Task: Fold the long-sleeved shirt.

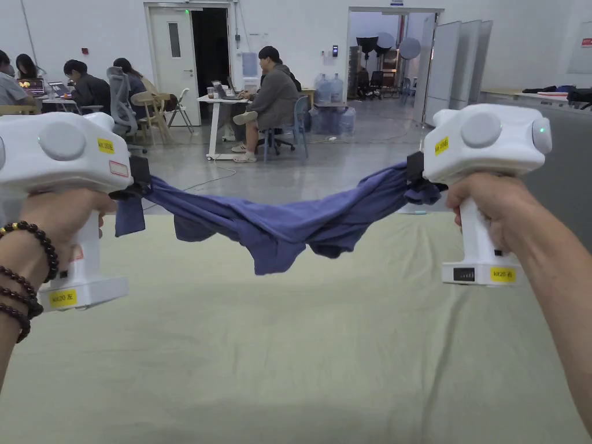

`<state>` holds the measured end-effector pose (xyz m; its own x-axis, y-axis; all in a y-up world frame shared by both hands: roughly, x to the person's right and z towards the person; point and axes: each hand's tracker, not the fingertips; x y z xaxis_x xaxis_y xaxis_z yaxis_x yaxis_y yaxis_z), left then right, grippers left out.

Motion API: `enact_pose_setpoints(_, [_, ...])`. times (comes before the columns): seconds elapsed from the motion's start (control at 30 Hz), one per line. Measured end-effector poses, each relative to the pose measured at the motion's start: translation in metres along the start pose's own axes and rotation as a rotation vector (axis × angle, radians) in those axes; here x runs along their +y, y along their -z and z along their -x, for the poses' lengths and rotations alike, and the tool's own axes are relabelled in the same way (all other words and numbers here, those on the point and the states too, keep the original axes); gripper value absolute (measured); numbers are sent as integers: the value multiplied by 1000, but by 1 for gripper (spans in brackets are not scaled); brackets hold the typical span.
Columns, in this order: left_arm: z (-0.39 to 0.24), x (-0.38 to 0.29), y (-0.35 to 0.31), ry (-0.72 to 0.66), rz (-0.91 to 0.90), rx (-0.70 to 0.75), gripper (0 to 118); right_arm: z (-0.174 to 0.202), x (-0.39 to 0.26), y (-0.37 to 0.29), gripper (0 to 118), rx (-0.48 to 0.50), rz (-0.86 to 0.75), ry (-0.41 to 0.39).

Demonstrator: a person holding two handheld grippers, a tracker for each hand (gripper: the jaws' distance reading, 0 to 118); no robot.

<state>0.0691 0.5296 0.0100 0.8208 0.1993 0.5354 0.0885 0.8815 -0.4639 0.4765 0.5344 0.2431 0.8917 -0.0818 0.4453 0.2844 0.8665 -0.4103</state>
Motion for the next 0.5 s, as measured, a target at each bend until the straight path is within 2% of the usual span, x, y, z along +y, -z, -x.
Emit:
enact_pose_setpoints(0.13, [1, -45, 43, 49, 112, 46, 3, -8, -49, 43, 6, -15, 70, 16])
enact_pose_setpoints(0.27, [8, -124, 90, 51, 257, 80, 3, -10, -124, 95, 6, -16, 219, 51])
enact_pose_setpoints(0.4, [17, -195, 112, 24, 391, 62, 3, -15, -189, 141, 6, -41, 352, 36])
enact_pose_setpoints(0.5, [25, -217, 121, 60, 409, 92, 3, -14, -216, 147, 6, -39, 362, 22])
